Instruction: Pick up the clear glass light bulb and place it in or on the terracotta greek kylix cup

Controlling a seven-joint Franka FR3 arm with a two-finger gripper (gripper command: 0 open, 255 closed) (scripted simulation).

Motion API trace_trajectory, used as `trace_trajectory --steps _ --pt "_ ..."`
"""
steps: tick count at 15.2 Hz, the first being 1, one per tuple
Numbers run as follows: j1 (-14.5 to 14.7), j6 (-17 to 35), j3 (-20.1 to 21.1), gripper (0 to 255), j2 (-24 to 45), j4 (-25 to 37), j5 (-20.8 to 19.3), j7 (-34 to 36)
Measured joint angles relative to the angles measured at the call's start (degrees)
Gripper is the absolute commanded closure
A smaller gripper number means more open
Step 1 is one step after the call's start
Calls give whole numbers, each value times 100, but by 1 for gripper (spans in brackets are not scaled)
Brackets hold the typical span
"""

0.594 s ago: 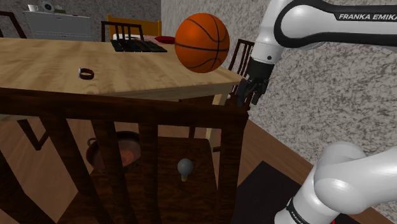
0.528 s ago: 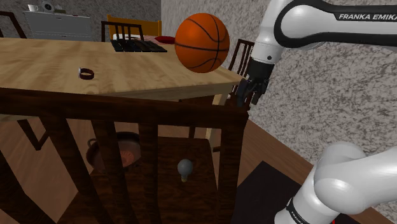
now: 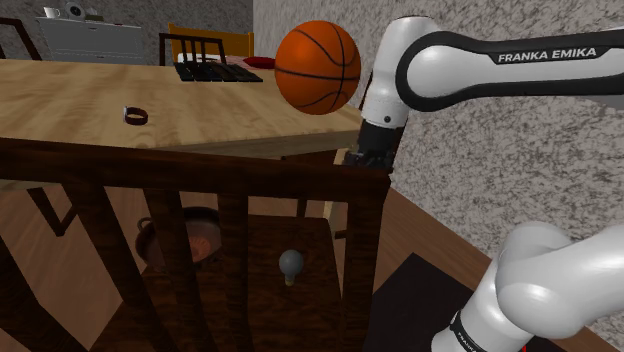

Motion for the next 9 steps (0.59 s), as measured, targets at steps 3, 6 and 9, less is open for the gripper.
trace_trajectory --steps 3,6,9 --pt "101 310 271 0 354 6 190 300" --pt "232 663 603 0 708 -13 402 662" --pt "344 978 928 0 1151 99 570 1029"
